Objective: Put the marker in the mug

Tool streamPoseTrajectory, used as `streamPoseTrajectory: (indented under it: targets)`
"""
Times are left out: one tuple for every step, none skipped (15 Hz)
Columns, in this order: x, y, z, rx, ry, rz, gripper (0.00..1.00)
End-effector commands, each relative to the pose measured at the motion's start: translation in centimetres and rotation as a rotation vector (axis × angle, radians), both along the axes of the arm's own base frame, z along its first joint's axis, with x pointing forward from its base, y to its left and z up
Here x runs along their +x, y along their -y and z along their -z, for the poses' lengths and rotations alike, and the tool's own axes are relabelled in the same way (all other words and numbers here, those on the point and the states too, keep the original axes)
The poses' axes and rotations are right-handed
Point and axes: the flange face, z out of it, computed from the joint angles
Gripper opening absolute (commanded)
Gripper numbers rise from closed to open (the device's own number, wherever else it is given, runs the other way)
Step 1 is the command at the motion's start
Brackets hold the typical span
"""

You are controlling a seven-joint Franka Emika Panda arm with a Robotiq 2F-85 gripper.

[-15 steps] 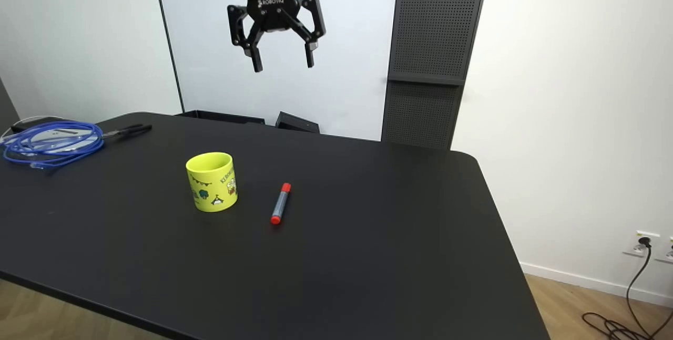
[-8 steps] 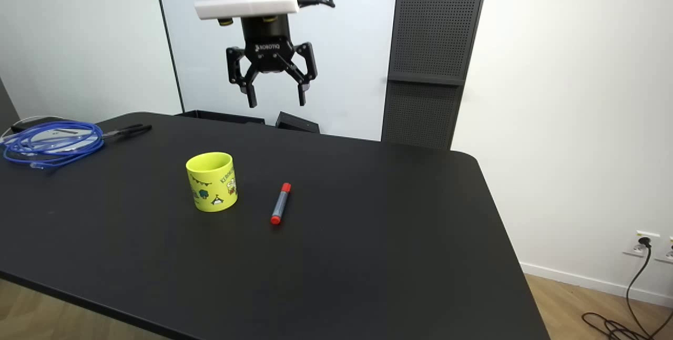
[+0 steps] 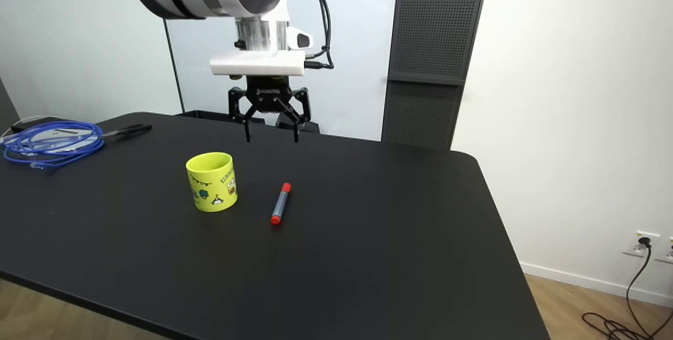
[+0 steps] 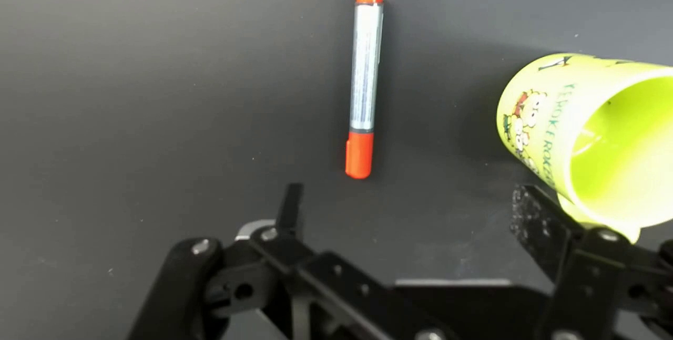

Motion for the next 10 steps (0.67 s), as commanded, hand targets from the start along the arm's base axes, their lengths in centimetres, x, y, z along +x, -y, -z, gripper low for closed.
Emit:
streamPoseTrajectory:
  targets:
    - [0.2, 0.4, 1.7, 0.000, -0.020, -0.019, 1.00]
    - [0.2, 0.5, 2.1, -0.006, -0.024, -0.014, 1.00]
    - [0.1, 0.6, 2.5, -0.008, -0.030, -0.013, 1.00]
    - [0.0, 0.8, 2.9, -0.015, -0.033, -0.009, 1.00]
    - [-0.2, 1.0, 3.2, -0.018, -0.039, -0.007, 1.00]
    - [-0.4, 1.2, 3.7, -0.023, -0.046, -0.004, 1.00]
    - [-0.6, 1.5, 4.0, -0.025, -0.053, -0.003, 1.00]
    - [-0.8, 1.8, 4.5, -0.029, -0.061, 0.002, 1.00]
    - [-1.0, 2.0, 4.9, -0.029, -0.068, 0.006, 1.00]
    - [-1.1, 2.1, 5.2, -0.031, -0.074, 0.010, 1.00]
